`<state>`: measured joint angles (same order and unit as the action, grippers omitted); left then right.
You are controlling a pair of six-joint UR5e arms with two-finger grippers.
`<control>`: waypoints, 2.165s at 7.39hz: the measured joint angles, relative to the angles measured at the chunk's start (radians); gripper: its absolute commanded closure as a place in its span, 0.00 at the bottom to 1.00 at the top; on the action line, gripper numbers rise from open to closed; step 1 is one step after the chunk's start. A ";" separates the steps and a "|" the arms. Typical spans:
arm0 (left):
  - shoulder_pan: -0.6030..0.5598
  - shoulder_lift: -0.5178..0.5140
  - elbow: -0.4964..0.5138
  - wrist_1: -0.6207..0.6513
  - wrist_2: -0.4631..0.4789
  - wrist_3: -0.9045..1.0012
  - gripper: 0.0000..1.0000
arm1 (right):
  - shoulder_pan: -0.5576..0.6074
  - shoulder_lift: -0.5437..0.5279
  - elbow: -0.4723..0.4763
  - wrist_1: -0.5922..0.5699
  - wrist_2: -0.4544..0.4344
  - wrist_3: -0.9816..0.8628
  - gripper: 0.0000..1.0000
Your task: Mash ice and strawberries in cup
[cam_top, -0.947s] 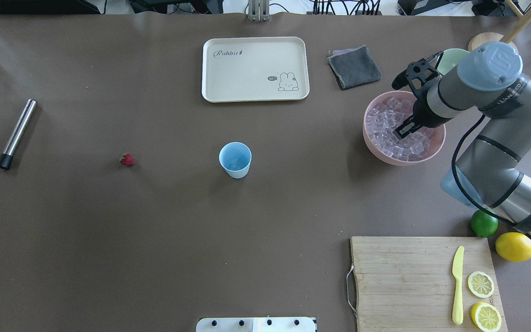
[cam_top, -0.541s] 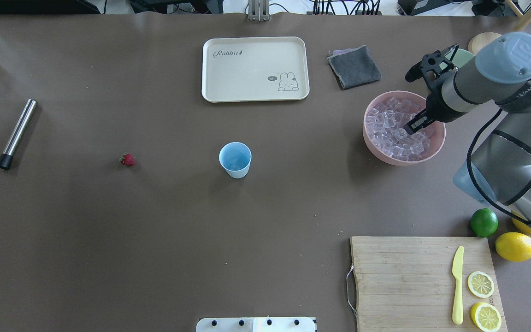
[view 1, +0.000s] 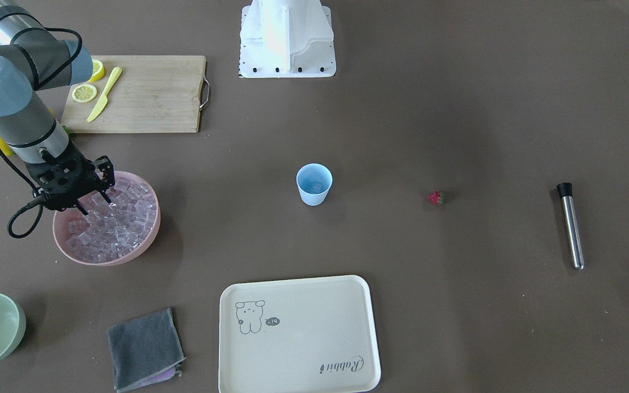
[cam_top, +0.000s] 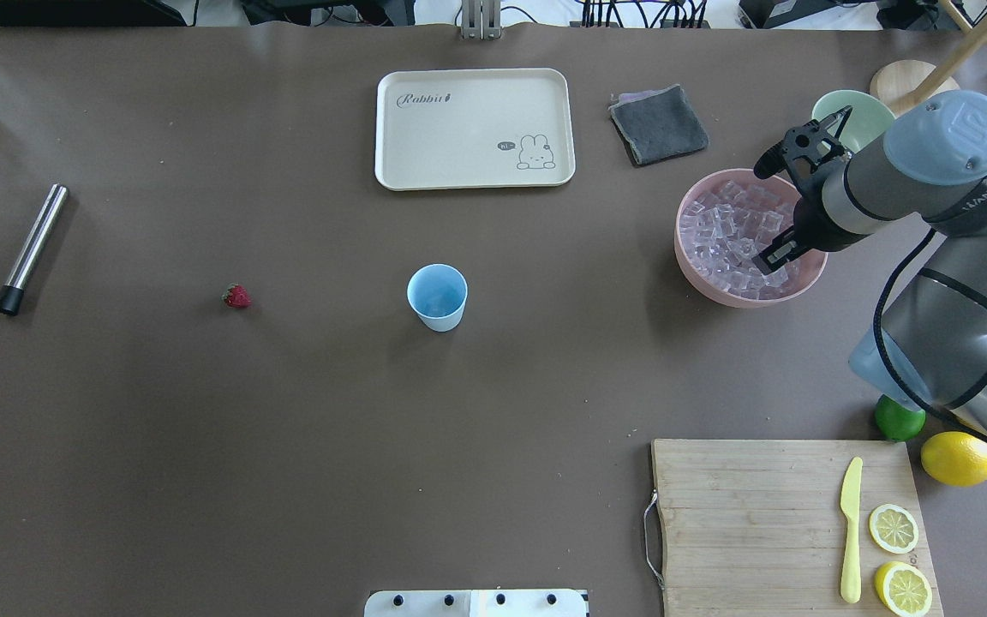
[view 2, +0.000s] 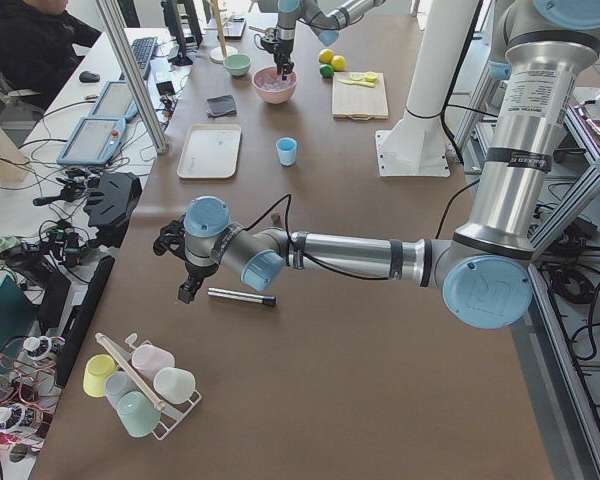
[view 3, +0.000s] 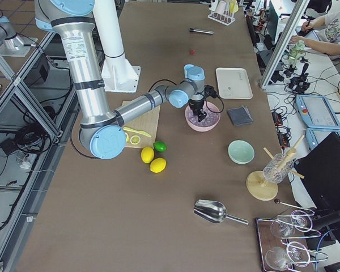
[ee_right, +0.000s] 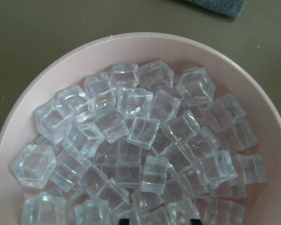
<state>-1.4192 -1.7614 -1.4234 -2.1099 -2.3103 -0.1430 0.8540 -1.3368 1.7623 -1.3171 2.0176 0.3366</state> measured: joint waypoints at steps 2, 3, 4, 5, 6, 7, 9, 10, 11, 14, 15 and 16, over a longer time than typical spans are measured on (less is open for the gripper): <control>0.000 -0.001 0.000 0.000 0.000 -0.001 0.03 | -0.008 -0.008 0.002 0.002 -0.001 0.000 0.48; 0.000 -0.001 -0.001 -0.001 0.000 -0.001 0.03 | -0.011 -0.013 0.003 0.003 -0.002 0.000 0.58; 0.000 -0.002 -0.001 -0.001 0.000 -0.001 0.03 | -0.014 -0.021 0.005 0.004 -0.002 0.000 0.75; 0.000 -0.002 -0.001 -0.001 0.000 -0.001 0.03 | -0.015 -0.026 0.009 0.004 -0.002 0.000 0.88; 0.000 -0.002 -0.002 -0.001 0.000 -0.001 0.03 | -0.015 -0.028 0.013 0.004 -0.002 0.000 1.00; 0.000 -0.003 -0.003 -0.001 0.000 -0.001 0.03 | -0.015 -0.030 0.021 0.004 -0.002 0.006 1.00; 0.000 -0.002 -0.006 -0.001 0.000 -0.001 0.03 | -0.010 -0.031 0.062 -0.006 0.012 0.068 1.00; 0.000 -0.001 -0.006 -0.001 0.000 -0.001 0.03 | 0.007 -0.008 0.101 -0.056 0.043 0.087 1.00; 0.000 0.000 -0.007 -0.001 0.000 -0.001 0.03 | 0.026 0.068 0.133 -0.166 0.080 0.125 1.00; 0.005 -0.003 -0.009 -0.001 0.000 -0.027 0.03 | -0.085 0.423 0.043 -0.376 -0.011 0.427 1.00; 0.011 -0.007 -0.005 -0.001 0.000 -0.035 0.03 | -0.138 0.528 -0.034 -0.385 -0.071 0.512 1.00; 0.015 -0.011 -0.003 -0.001 0.000 -0.039 0.03 | -0.187 0.618 -0.110 -0.386 -0.127 0.580 1.00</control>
<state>-1.4044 -1.7720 -1.4265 -2.1108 -2.3102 -0.1819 0.6673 -0.7191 1.6520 -1.7034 1.8903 0.9162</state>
